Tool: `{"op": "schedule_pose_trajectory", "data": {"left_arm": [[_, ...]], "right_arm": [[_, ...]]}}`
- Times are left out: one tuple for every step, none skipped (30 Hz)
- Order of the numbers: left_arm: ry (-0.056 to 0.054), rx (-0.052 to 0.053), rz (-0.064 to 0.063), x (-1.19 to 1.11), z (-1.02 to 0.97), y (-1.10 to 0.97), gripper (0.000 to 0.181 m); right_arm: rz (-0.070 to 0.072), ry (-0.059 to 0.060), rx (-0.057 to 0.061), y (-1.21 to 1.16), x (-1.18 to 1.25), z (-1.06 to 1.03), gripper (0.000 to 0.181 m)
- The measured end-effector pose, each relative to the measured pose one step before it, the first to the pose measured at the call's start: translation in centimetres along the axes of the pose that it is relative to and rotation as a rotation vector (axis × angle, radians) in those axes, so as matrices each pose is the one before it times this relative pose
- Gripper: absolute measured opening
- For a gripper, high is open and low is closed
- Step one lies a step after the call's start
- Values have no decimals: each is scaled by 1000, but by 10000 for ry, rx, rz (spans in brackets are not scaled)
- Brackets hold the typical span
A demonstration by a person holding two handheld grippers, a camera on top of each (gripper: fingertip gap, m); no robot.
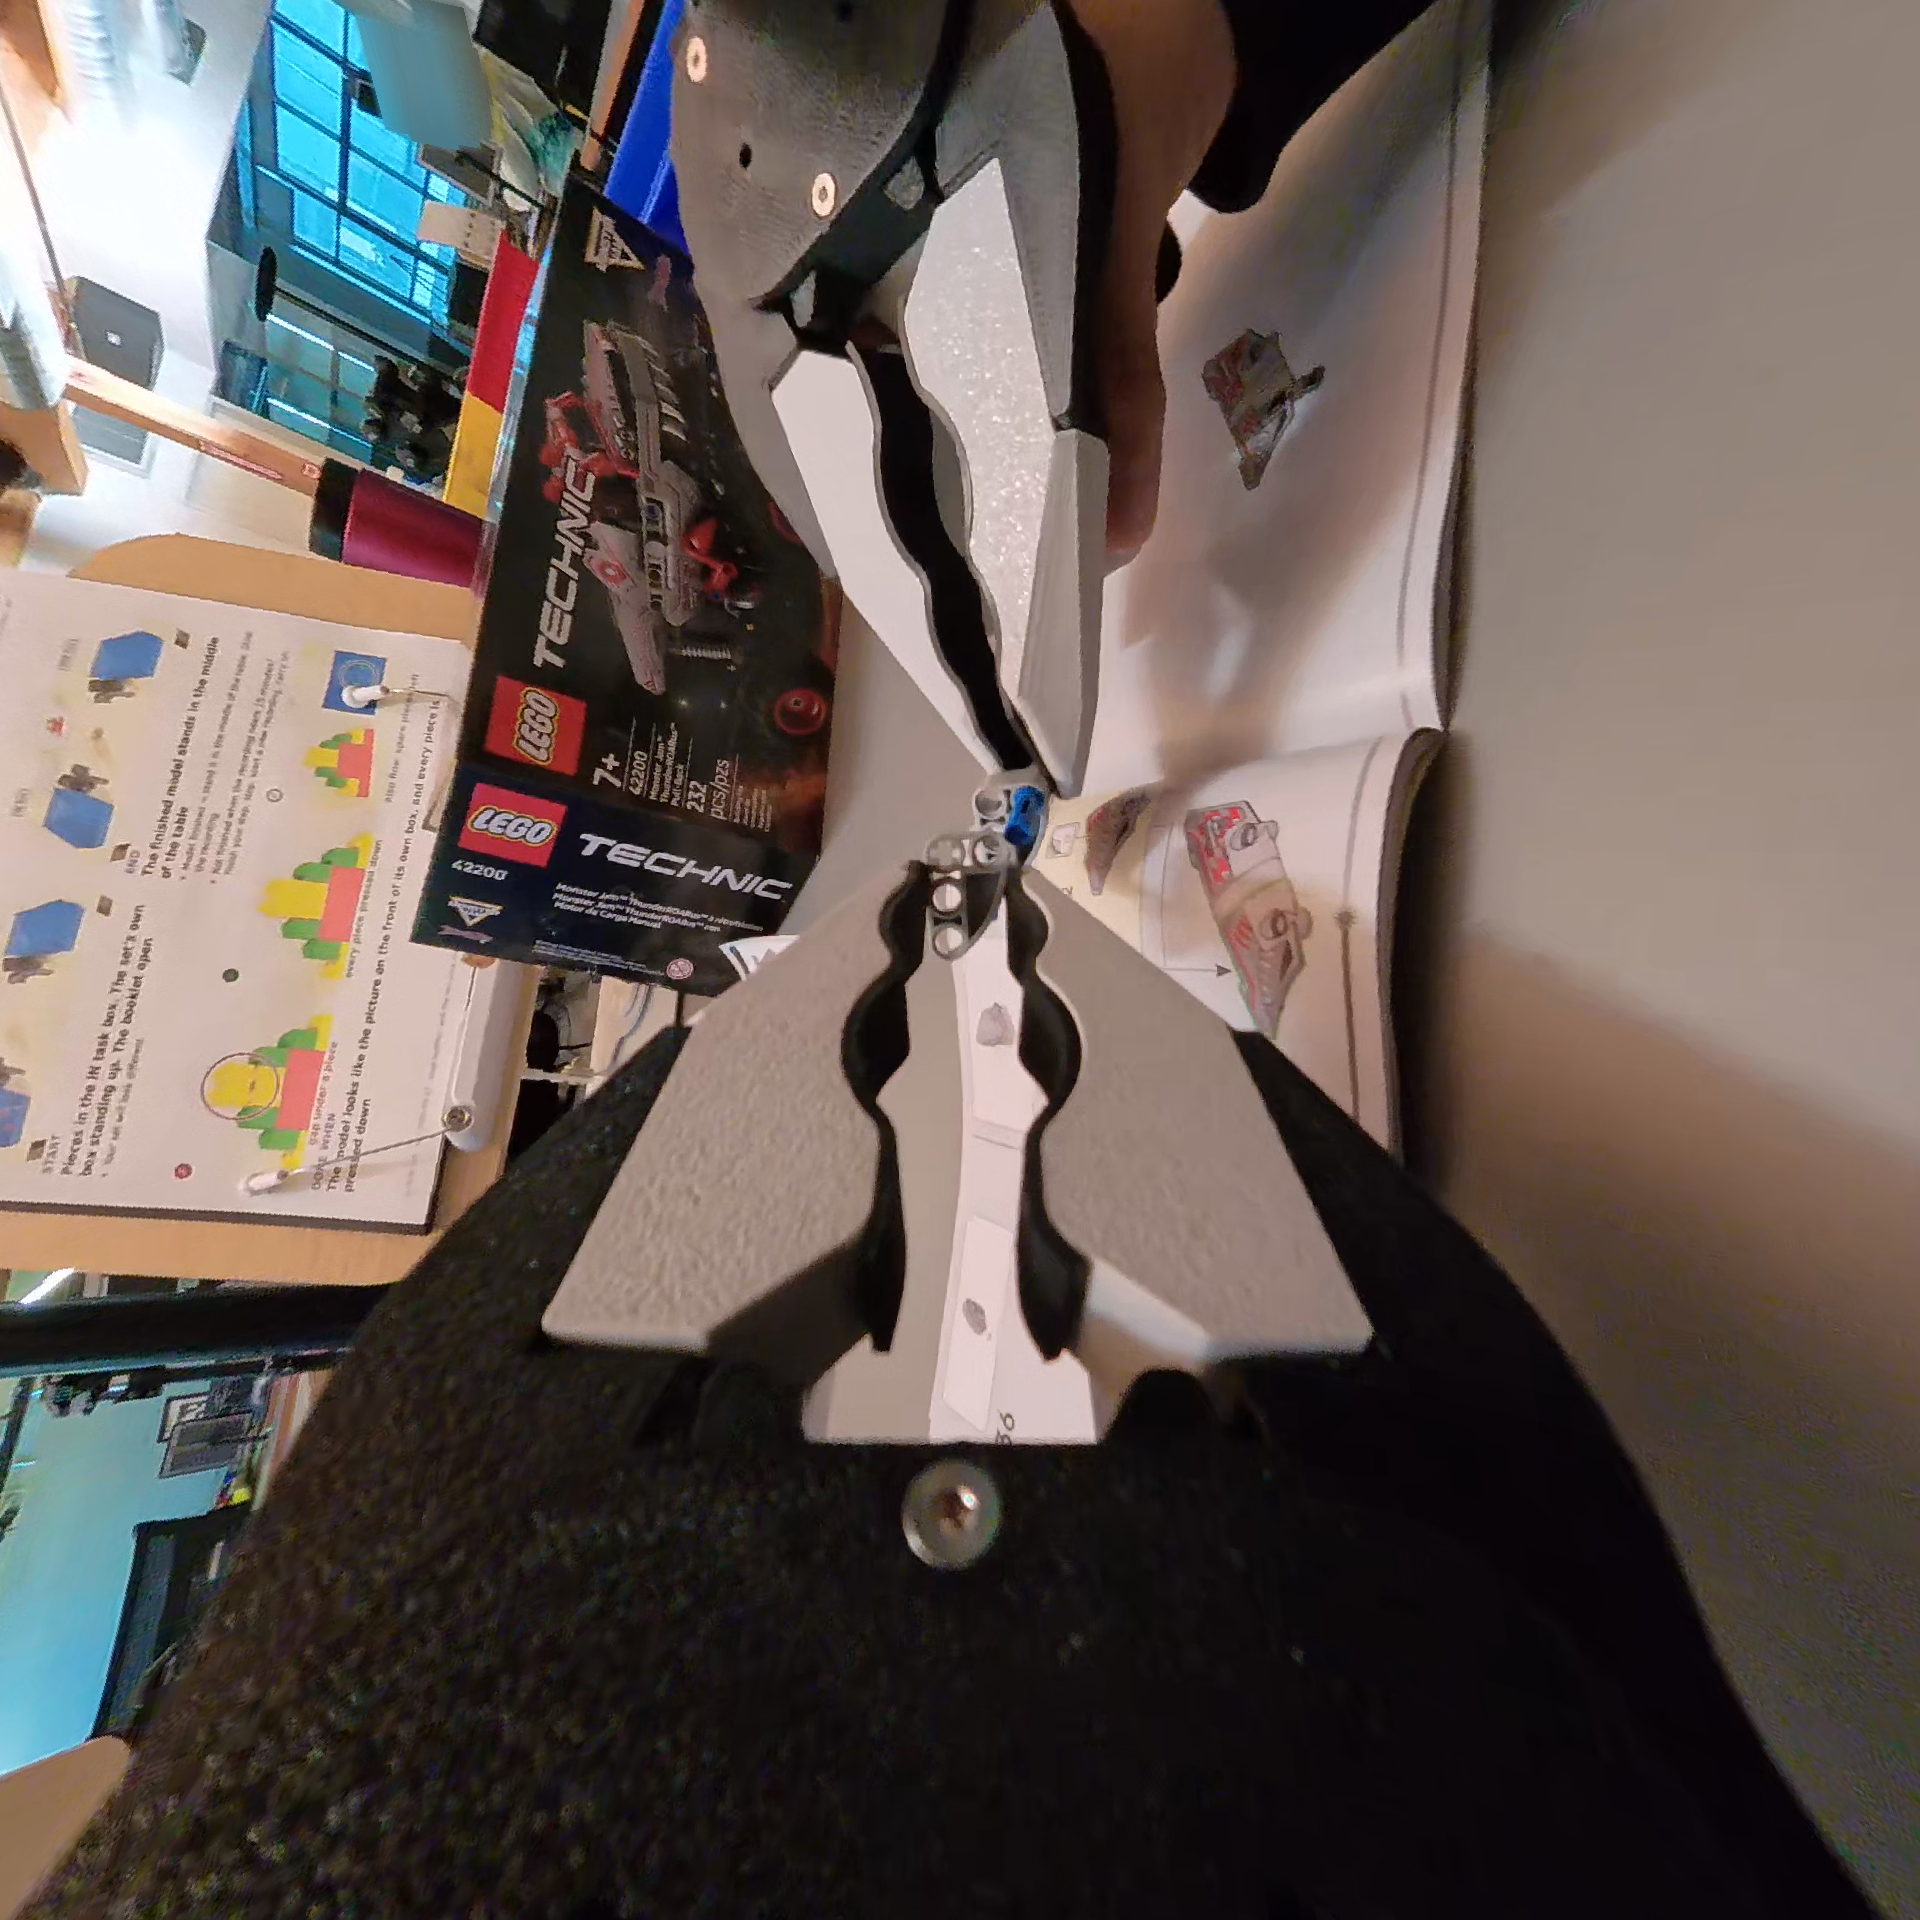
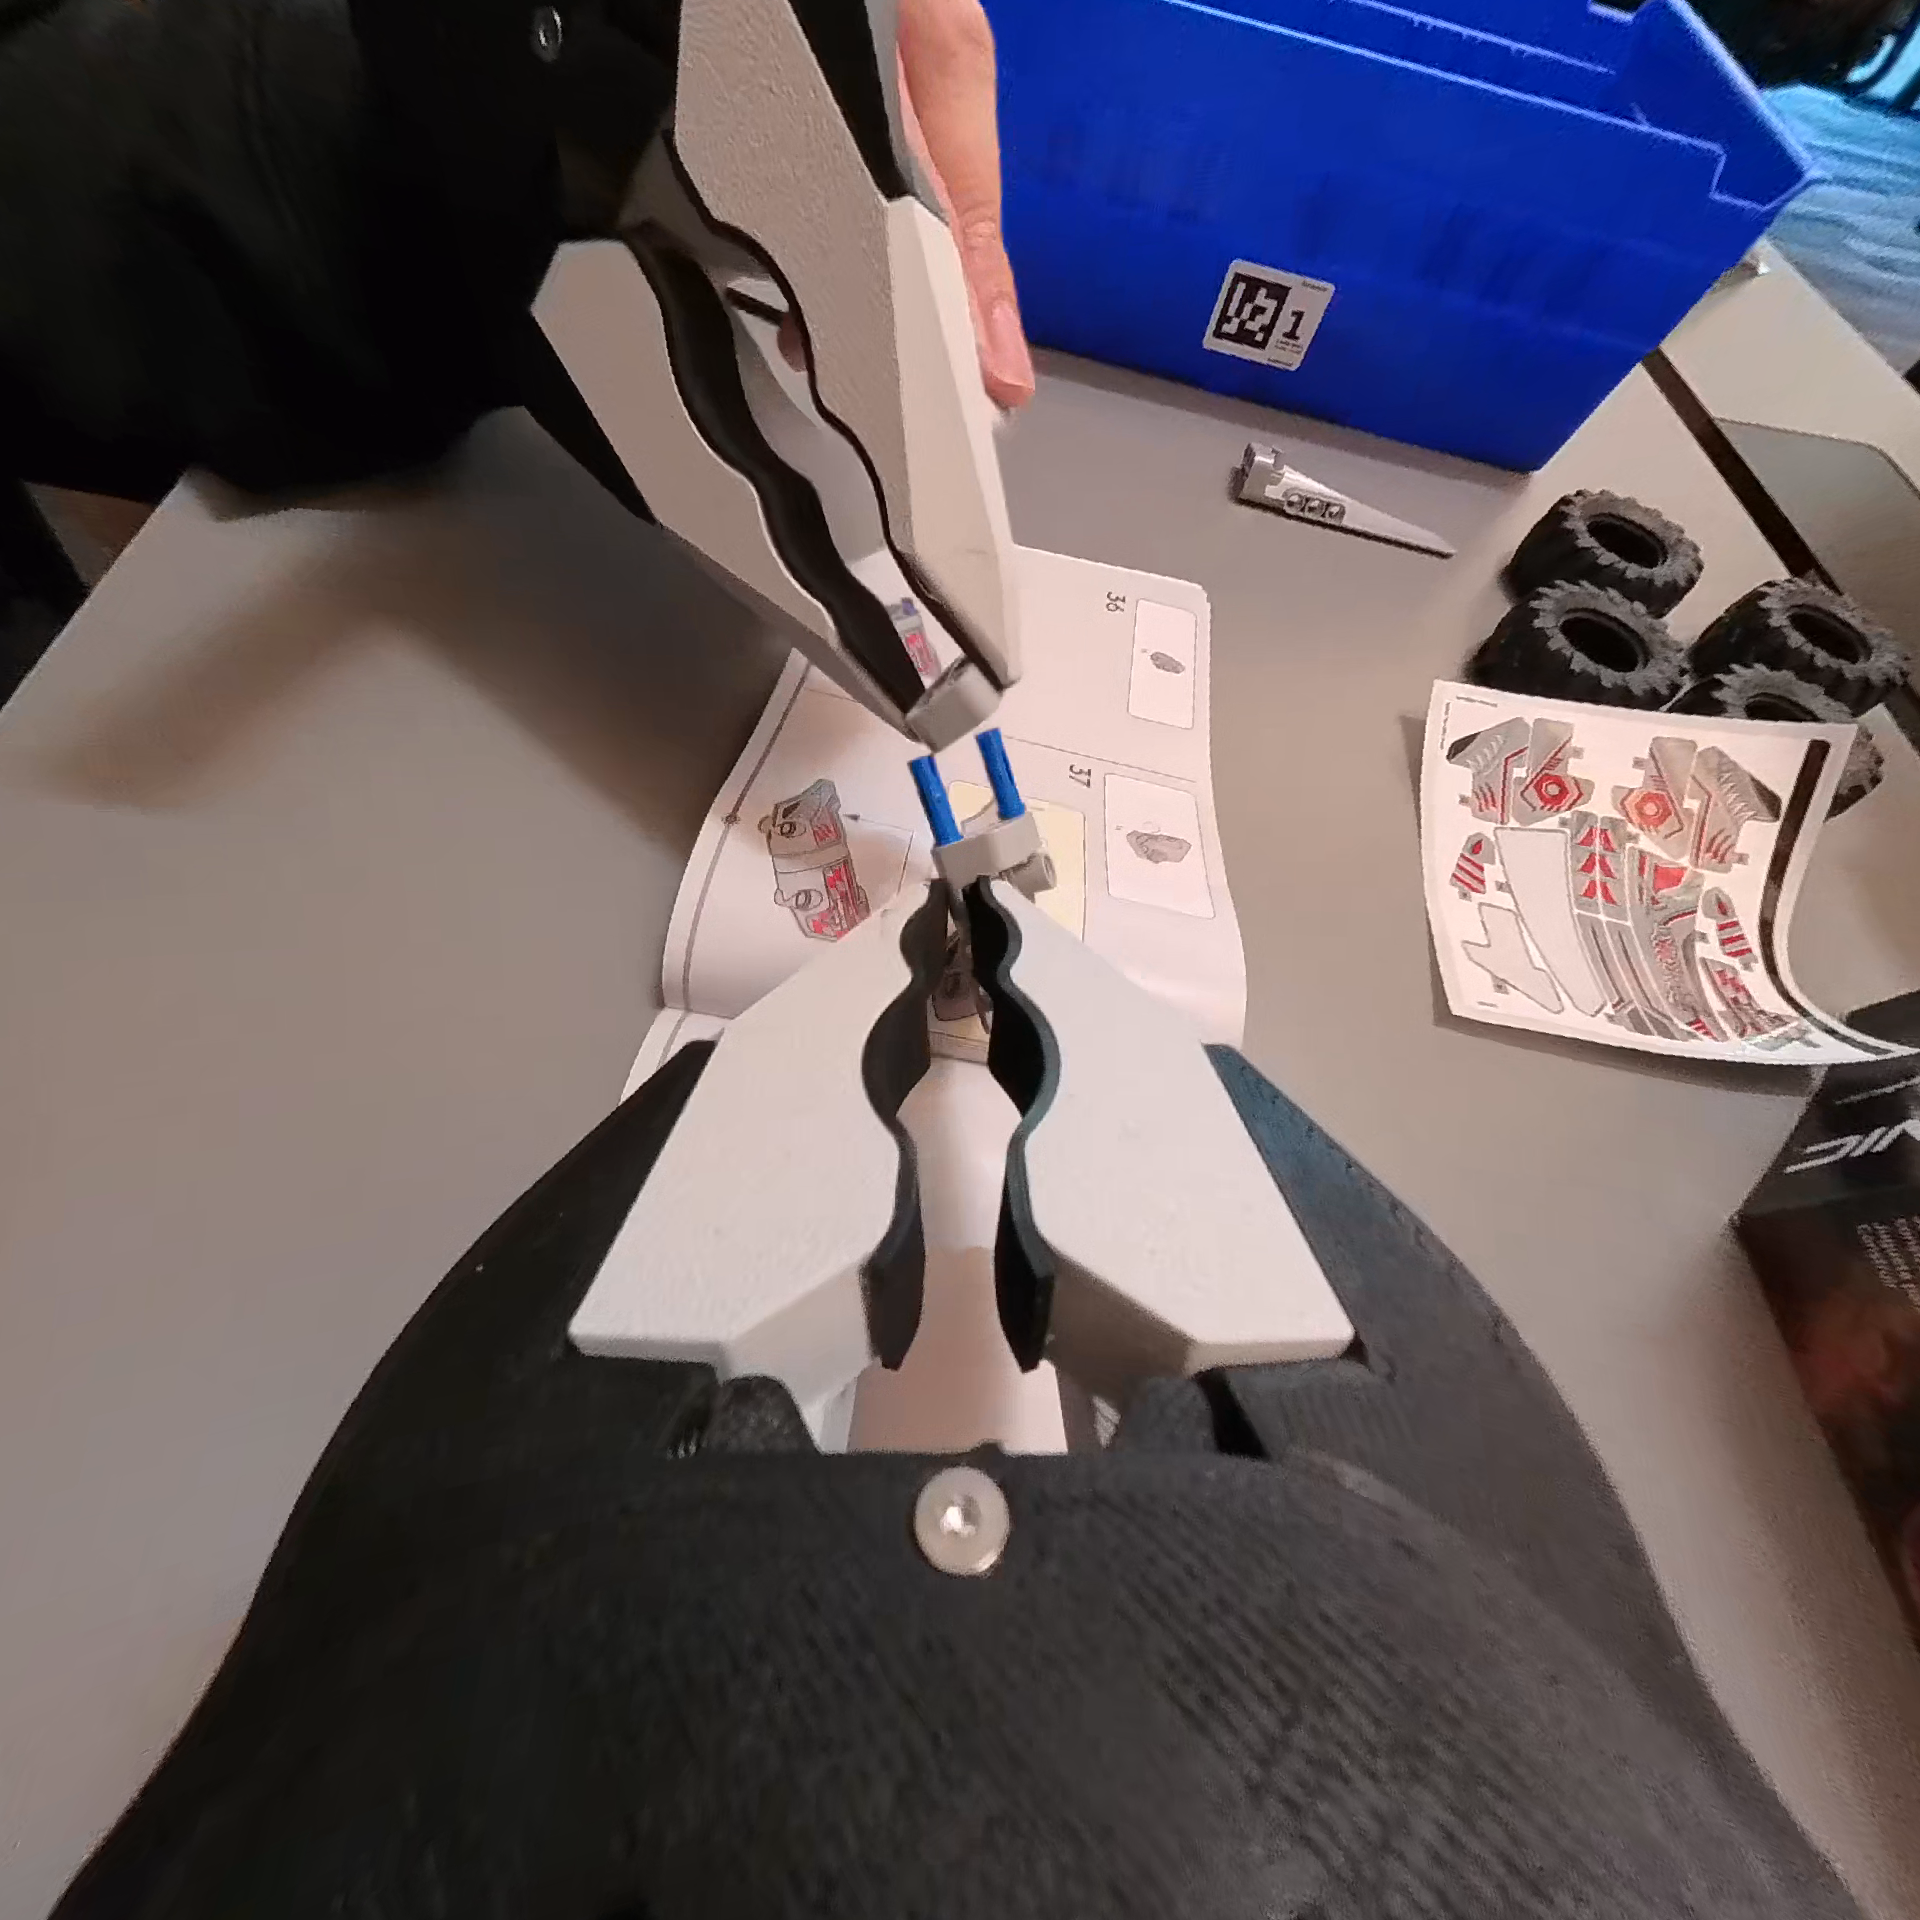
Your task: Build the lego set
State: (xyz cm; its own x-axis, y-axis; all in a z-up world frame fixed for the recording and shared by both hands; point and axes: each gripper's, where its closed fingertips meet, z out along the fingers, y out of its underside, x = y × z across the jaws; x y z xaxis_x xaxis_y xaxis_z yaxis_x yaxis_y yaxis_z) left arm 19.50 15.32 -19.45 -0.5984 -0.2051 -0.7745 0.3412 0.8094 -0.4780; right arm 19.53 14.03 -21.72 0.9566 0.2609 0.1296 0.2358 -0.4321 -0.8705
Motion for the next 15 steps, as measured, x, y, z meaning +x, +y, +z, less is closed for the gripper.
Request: {"op": "schedule_pose_trajectory", "data": {"left_arm": [[121,116,-60,155,-33,-142,12],[94,175,-56,136,-38,-241,12],[84,178,-56,117,-35,-260,12],[124,185,-45,175,-27,-269,12],[114,191,-34,173,-18,-233,12],[133,174,-58,197,-42,-174,12],[149,184,-114,183,-62,-180,12],[134,222,-137,151,-93,-252,12],[145,235,-128,166,-120,-294,12],[143,236,-114,153,-139,-336,12],[88,213,-109,72,-132,-304,12],[31,85,-60,1,-72,-138,12],[35,-59,38,69,20,58,12],[131,-70,64,249,68,64,12],[146,-24,9,237,57,6,12]], "right_arm": [[38,-39,48,16,-7,-16,3],[65,-77,57,-26,-51,-12,3],[10,-183,52,-14,-232,-5,3],[-74,-141,73,-62,-223,-22,2],[-113,-143,16,2,-239,-19,2],[-82,-161,1,21,-235,-36,2],[-60,-151,53,-51,-216,-41,3],[-10,-189,129,-143,-243,-90,3],[48,-249,176,-206,-296,-126,3],[34,-293,203,-230,-373,-154,2],[9,-262,204,-214,-339,-160,2],[100,-203,75,-47,-217,-68,2],[-29,-162,-116,178,-227,54,2],[-36,-167,-187,288,-267,142,2],[89,-161,-100,191,-208,127,2]]}}
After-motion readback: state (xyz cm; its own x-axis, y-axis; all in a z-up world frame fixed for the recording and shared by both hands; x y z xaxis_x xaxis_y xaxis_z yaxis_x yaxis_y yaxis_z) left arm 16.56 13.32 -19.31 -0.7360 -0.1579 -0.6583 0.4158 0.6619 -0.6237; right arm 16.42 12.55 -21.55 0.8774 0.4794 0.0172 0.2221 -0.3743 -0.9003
